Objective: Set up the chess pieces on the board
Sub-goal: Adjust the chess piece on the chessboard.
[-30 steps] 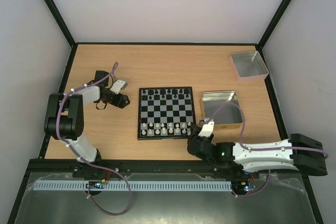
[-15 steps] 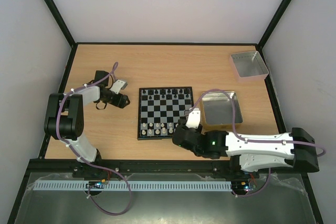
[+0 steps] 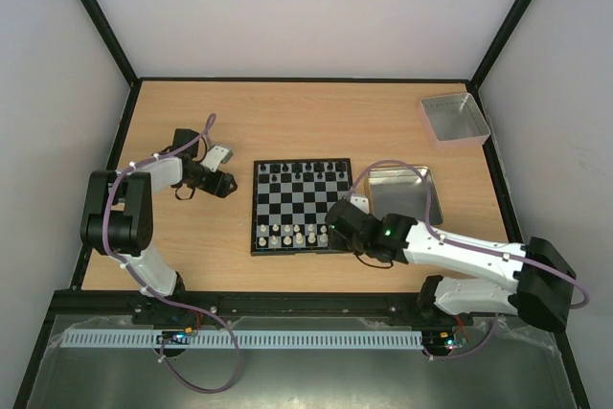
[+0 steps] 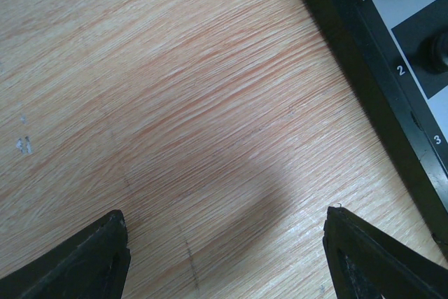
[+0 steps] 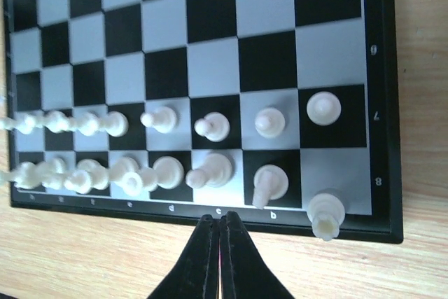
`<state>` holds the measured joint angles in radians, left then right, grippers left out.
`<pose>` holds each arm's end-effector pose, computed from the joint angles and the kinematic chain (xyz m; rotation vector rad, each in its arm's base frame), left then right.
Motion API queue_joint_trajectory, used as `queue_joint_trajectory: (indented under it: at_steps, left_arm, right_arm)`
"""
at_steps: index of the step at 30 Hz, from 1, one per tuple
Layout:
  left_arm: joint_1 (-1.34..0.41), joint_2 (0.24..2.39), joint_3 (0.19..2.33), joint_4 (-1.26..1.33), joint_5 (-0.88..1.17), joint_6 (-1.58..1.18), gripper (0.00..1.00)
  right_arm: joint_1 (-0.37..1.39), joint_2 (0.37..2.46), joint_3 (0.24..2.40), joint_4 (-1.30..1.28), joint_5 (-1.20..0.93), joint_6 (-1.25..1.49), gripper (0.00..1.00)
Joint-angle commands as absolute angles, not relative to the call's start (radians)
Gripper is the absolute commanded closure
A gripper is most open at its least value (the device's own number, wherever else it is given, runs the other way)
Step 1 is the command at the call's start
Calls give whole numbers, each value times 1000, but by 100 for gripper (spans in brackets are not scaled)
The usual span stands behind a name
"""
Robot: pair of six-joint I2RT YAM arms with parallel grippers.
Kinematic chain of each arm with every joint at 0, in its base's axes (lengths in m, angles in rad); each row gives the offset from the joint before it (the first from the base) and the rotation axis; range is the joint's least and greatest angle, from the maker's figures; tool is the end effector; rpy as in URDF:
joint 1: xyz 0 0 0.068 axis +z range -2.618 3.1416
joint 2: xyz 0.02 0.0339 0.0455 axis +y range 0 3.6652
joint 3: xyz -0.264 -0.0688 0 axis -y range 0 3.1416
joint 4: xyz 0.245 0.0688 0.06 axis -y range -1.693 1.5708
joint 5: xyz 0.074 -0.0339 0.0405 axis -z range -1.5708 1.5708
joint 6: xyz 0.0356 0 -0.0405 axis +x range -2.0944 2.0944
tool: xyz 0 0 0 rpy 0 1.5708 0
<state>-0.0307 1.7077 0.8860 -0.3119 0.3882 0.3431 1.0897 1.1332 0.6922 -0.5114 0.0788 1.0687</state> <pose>0.3115 -0.0230 0.1396 0.5998 2.5553 -0.4186 0.1037 0.1926 0.2131 0.0056 2.6949 0.7087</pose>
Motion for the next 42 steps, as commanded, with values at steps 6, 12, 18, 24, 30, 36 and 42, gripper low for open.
queue_joint_trajectory:
  at_steps: [6, 12, 18, 24, 30, 36, 42]
  left_arm:
    - [-32, 1779, 830, -421, 310, 324, 24]
    - [-32, 1779, 830, -423, 311, 325, 24]
    - [-32, 1779, 830, -422, 311, 325, 24]
    - [-32, 1779, 830, -423, 311, 324, 24]
    - [-32, 1779, 830, -422, 313, 325, 24]
    - [-32, 1779, 831, -423, 312, 325, 24]
    - [-32, 1778, 830, -423, 312, 325, 23]
  right_arm:
    - [1011, 1157, 632, -530, -109, 1012, 98]
    - [994, 1164, 587, -508, -131, 1007, 98]
    - [989, 1156, 584, -524, -110, 997, 98]
    - [973, 1158, 567, -519, -104, 987, 98]
    - [962, 1167, 567, -514, -91, 974, 98]
    - [946, 1192, 581, -503, -85, 962, 98]
    - [931, 1211, 590, -501, -81, 947, 98]
